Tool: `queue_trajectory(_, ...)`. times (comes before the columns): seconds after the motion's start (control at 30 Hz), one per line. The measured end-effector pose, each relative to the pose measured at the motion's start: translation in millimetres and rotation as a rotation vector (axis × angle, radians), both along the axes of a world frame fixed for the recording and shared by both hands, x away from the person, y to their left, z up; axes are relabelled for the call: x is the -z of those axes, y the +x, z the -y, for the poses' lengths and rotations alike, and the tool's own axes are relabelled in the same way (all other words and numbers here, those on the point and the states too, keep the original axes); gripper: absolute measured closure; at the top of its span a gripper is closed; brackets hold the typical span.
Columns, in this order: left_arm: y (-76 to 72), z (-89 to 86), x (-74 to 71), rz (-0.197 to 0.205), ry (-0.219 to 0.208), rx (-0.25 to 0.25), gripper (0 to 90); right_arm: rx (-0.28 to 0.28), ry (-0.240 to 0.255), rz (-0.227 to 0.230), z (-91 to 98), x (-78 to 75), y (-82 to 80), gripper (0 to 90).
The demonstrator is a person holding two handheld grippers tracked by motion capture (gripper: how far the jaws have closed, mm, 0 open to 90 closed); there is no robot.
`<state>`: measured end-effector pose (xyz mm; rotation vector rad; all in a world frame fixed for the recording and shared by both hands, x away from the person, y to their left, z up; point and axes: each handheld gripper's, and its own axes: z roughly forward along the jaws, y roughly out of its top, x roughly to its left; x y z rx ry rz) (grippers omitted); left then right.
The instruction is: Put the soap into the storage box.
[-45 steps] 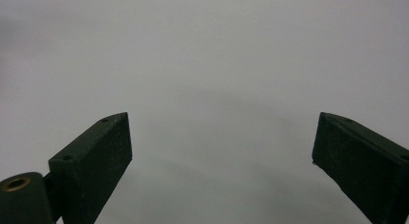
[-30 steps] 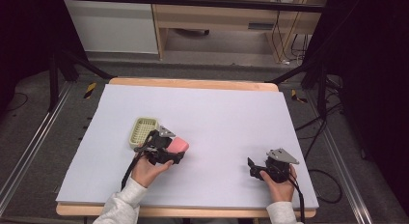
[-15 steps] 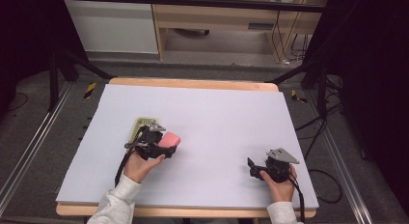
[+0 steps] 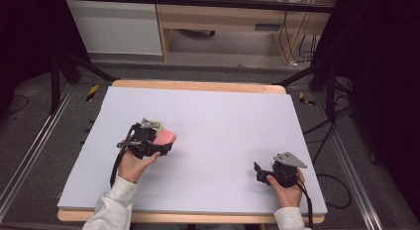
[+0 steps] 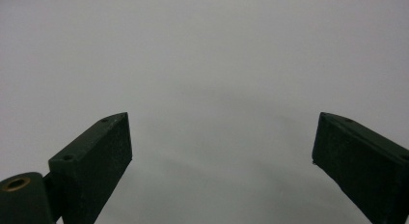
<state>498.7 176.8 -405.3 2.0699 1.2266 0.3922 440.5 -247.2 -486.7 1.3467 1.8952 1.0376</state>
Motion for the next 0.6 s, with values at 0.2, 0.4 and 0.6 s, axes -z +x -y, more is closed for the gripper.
queue_trajectory(0.2, 3.8, -8.1, -5.4, 0.013, -0.014, -0.025, 37.3, -0.001, -0.001, -0.001, -0.2, 0.0, 0.0, 7.1)
queue_trajectory(0.4, 9.3, -18.1, -5.4, 0.005, -0.012, -0.047, 37.3, -0.001, -0.002, -0.001, -0.3, 0.0, -0.1, 7.1)
queue_trajectory(0.6, 13.6, -24.7, -4.9, 0.002, -0.012, -0.070, 37.3, -0.002, -0.002, -0.001, -0.4, 0.0, -0.1, 7.1)
